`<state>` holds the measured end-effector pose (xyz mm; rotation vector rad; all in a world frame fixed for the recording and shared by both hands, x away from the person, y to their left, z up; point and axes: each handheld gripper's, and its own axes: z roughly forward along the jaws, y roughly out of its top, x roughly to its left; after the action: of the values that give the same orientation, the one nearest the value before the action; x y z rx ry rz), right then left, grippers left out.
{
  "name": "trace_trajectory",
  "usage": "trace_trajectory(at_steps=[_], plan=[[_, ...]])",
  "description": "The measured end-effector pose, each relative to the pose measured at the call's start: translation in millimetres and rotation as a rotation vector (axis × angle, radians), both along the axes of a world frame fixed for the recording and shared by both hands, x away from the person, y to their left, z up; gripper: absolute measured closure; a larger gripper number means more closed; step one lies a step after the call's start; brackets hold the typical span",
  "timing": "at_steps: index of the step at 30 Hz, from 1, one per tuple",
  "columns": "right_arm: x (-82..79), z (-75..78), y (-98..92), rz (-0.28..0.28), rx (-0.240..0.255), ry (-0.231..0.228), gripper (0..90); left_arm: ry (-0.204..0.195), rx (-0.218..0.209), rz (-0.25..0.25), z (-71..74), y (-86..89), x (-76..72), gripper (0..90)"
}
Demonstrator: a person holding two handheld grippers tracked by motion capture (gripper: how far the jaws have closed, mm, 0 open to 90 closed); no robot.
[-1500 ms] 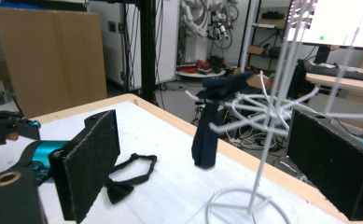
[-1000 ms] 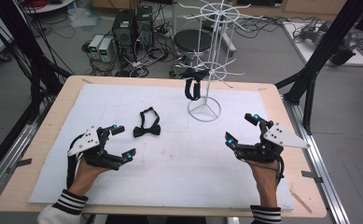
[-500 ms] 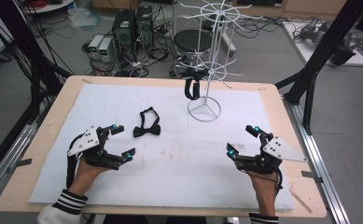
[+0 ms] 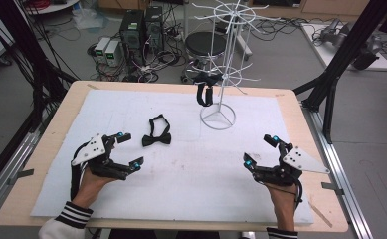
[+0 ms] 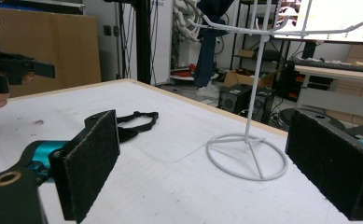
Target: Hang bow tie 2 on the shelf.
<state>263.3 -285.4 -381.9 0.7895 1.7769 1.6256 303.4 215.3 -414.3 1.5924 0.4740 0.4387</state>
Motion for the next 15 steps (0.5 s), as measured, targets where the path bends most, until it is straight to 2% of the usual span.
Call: trace_trajectory(at_steps=[3, 6, 15], plan=[[-0.5, -0.3, -1.7, 0.0, 0.006, 0.0, 9.2, 0.007, 0.017, 0.004, 1.8, -0.3, 1.5, 5.7], [-0.3, -1.5, -3.1, -0.002, 0.009, -0.002, 9.2, 0.049, 0.056, 0.005, 5.2, -1.8, 6.8, 5.7], [3.1, -6.0, -3.6, 0.013, 0.018, 0.013, 9.2, 0.058, 0.199, 0.006, 28.4, -4.3, 20.7, 5.7]])
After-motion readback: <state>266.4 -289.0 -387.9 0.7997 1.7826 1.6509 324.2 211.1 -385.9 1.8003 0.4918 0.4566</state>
